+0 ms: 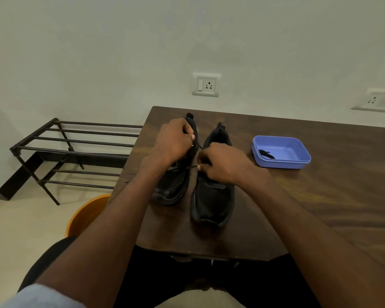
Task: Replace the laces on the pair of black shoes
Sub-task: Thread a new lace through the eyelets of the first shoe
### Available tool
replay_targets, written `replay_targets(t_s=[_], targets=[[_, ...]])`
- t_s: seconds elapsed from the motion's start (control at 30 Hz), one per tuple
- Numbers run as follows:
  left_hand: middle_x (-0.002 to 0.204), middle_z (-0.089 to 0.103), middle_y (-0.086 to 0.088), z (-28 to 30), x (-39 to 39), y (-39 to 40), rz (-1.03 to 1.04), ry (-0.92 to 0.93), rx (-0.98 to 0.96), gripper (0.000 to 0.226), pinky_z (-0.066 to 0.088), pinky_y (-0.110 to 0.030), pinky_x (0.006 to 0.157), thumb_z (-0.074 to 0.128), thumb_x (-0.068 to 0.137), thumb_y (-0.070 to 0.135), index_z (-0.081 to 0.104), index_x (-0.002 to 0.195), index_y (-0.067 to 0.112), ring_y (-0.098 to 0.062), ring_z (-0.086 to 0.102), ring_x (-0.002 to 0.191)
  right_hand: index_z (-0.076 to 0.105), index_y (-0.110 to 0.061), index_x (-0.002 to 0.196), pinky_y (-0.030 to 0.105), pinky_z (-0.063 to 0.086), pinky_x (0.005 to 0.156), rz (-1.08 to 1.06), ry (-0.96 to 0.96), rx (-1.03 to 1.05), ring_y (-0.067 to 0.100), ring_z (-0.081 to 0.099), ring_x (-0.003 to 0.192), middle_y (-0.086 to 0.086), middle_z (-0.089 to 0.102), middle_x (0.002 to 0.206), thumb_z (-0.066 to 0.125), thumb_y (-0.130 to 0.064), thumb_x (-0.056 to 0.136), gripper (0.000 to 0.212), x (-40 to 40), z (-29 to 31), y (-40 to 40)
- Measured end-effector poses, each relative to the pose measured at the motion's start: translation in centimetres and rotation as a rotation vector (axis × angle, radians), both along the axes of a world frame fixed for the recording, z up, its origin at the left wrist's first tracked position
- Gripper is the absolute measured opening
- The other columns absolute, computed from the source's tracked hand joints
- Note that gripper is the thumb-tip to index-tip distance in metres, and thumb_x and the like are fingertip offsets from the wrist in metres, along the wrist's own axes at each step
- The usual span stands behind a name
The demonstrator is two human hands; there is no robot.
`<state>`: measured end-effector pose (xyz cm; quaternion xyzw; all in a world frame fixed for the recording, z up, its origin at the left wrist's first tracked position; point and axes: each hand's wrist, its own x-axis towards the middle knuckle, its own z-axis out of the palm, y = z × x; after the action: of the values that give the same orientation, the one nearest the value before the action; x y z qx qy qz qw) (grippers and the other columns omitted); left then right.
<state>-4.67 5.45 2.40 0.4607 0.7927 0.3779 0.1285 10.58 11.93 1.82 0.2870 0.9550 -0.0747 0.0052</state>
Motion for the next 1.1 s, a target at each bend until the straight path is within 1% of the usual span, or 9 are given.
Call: replay_targets(t_s=[0.13, 0.27, 0.43, 0.57, 0.63, 0.77, 0.9, 1.0, 1.1], targets=[[0.084, 0.068, 0.010, 0.5, -0.1, -0.5, 0.027, 0.178, -0.067, 0.008, 0.052, -0.043, 0.089, 0.070, 0.095, 0.028, 0.067, 0.088, 0.029, -0.015, 0.066, 0.089, 0.055, -0.024, 0.071, 0.035, 0.047, 0.062, -0.160, 0.000, -0.018, 0.023, 0.060, 0.074, 0.000, 0.057, 0.076, 0.056, -0.057, 0.099, 0.043, -0.3, -0.1, -0.4], [0.084, 0.068, 0.010, 1.2, -0.2, -1.1, 0.074, 0.351, -0.193, 0.015, 0.031, -0.048, 0.100, 0.069, 0.096, 0.038, 0.066, 0.084, 0.030, -0.016, 0.061, 0.090, 0.061, -0.019, 0.077, 0.046, 0.062, 0.078, -0.284, 0.041, -0.141, 0.024, 0.067, 0.081, 0.004, 0.066, 0.083, 0.078, -0.039, 0.088, 0.029, 0.5, 0.7, 0.5], [0.078, 0.063, 0.007, 1.3, -0.2, -1.5, 0.097, 0.422, -0.334, 0.020, 0.026, -0.051, 0.102, 0.071, 0.093, 0.044, 0.066, 0.082, 0.028, -0.019, 0.060, 0.088, 0.065, -0.015, 0.098, 0.030, 0.060, 0.068, -0.390, 0.389, -0.718, 0.017, 0.072, 0.075, 0.006, 0.074, 0.094, 0.080, -0.006, 0.084, 0.022, 1.8, 2.8, 0.9], [0.074, 0.057, 0.006, 1.4, 0.1, -1.6, 0.076, 0.400, -0.435, 0.024, 0.025, -0.058, 0.113, 0.073, 0.093, 0.041, 0.060, 0.078, 0.026, -0.018, 0.053, 0.085, 0.063, -0.016, 0.111, 0.036, 0.057, 0.076, -0.401, 0.811, -1.262, 0.016, 0.070, 0.072, 0.006, 0.070, 0.086, 0.070, -0.009, 0.091, 0.022, 3.6, 4.9, 1.3], [0.078, 0.062, 0.006, 1.3, 0.1, -1.5, 0.030, 0.322, -0.377, 0.020, 0.034, -0.056, 0.111, 0.068, 0.096, 0.041, 0.065, 0.086, 0.025, -0.015, 0.057, 0.085, 0.061, -0.016, 0.112, 0.030, 0.057, 0.064, -0.354, 1.013, -1.413, 0.010, 0.059, 0.061, 0.000, 0.062, 0.080, 0.066, -0.011, 0.093, 0.020, 4.4, 5.8, 1.7], [0.101, 0.074, 0.009, 2.2, 1.5, -1.2, -0.169, -0.113, 0.073, 0.034, 0.051, -0.046, 0.100, 0.050, 0.105, 0.049, 0.071, 0.111, 0.024, -0.011, 0.069, 0.099, 0.066, -0.010, 0.110, 0.021, 0.026, 0.043, -0.272, 0.933, -1.162, 0.007, 0.031, 0.048, 0.000, 0.058, 0.077, 0.059, -0.013, 0.099, 0.012, 5.1, 6.3, 2.1], [0.097, 0.077, -0.001, 3.2, 3.5, -1.1, -0.411, -0.472, 0.190, 0.034, 0.055, -0.029, 0.086, 0.053, 0.106, 0.041, 0.070, 0.117, 0.013, -0.014, 0.073, 0.094, 0.071, -0.008, 0.111, 0.020, 0.027, 0.042, -0.250, 0.775, -1.004, 0.007, 0.035, 0.047, 0.003, 0.066, 0.077, 0.061, -0.012, 0.100, 0.016, 5.1, 6.0, 1.8], [0.077, 0.072, 0.006, 2.1, 3.0, -1.1, -0.363, -0.324, 0.087, 0.018, 0.054, -0.028, 0.080, 0.063, 0.102, 0.027, 0.076, 0.099, 0.015, -0.009, 0.068, 0.079, 0.075, -0.013, 0.107, 0.019, 0.033, 0.044, -0.364, 0.769, -0.826, 0.005, 0.042, 0.046, 0.002, 0.069, 0.078, 0.067, -0.013, 0.096, 0.013, 5.4, 5.6, 2.4], [0.090, 0.074, 0.000, 1.0, 1.6, -0.8, -0.254, 0.008, -0.149, 0.016, 0.056, -0.042, 0.092, 0.067, 0.099, 0.026, 0.076, 0.092, 0.014, -0.015, 0.070, 0.091, 0.077, -0.008, 0.098, 0.013, 0.040, 0.047, -0.503, 0.760, -0.591, -0.003, 0.053, 0.050, -0.003, 0.072, 0.076, 0.069, -0.006, 0.094, 0.010, 6.0, 4.4, 3.4]])
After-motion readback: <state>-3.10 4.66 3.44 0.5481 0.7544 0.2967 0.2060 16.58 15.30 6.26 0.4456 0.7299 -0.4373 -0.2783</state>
